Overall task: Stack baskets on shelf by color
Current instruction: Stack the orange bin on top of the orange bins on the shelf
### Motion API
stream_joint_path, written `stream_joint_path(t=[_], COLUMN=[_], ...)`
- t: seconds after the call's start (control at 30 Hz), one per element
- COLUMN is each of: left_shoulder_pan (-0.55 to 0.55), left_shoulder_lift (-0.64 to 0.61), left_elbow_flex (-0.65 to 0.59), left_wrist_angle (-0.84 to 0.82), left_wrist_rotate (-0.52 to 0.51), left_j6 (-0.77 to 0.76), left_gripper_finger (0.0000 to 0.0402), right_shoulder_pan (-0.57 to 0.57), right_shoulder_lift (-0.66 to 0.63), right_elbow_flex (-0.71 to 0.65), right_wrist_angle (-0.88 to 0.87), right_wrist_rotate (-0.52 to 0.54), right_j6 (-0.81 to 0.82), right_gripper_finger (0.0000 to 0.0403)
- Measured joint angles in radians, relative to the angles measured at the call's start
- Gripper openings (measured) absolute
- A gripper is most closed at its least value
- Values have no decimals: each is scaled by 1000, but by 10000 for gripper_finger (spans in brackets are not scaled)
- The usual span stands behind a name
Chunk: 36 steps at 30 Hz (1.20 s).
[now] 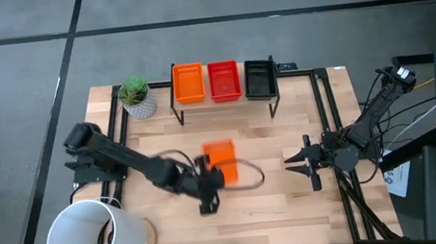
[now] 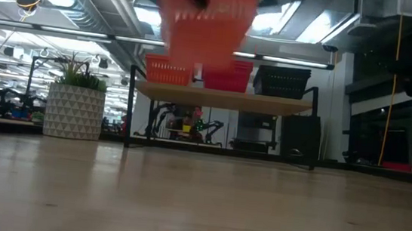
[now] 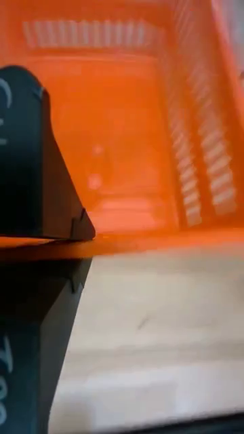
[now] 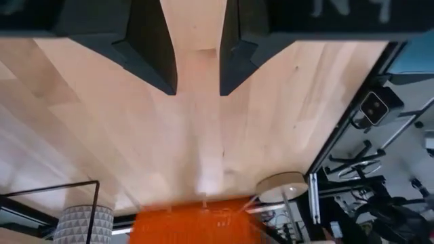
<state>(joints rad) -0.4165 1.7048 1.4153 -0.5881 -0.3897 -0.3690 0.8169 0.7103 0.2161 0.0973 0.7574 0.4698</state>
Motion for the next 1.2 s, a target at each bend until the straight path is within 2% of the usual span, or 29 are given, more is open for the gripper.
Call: stream_joint_path(t=[0.1, 0.23, 0.37, 0.47, 0.57, 0.7, 0.8, 0.87, 0.97, 1.07, 1.2], left_shoulder_pan=[25, 79, 193, 313, 441, 628, 763, 832, 920, 985, 1007], left_shoulder_lift=[-81, -214, -337, -408, -435, -440, -424, -404, -379, -334, -286], left_elbow_flex=[104, 193, 186, 126, 55, 10, -2, -1, -1, -1, -1], left_wrist_angle=[-114, -245, -405, -494, -426, -295, -283, -224, -224, -227, -200], left_wrist_rotate=[-86, -127, -154, -141, -51, 146, 251, 337, 444, 491, 510], left_j6=[126, 234, 267, 293, 449, 617, 690, 728, 761, 772, 807], left_gripper_finger=[0, 0, 0, 0, 0, 0, 0, 0, 0, 0, 0], right_shoulder_pan=[0, 0, 0, 0, 0, 0, 0, 0, -1, -1, -2], right_shoulder_lift=[3, 12, 15, 17, 16, 16, 16, 15, 16, 16, 16], right_elbow_flex=[0, 0, 0, 0, 0, 0, 1, 1, 1, 1, 1], right_wrist_angle=[0, 8, 7, 6, 6, 18, 29, 40, 39, 38, 38], right_wrist_rotate=[-17, -21, -22, -24, -20, -18, -18, -18, -17, -17, -17], right_j6=[0, 1, 0, -3, -4, -3, -4, -4, -8, -8, -7], right_gripper_finger=[110, 110, 110, 110, 110, 110, 110, 110, 110, 110, 110])
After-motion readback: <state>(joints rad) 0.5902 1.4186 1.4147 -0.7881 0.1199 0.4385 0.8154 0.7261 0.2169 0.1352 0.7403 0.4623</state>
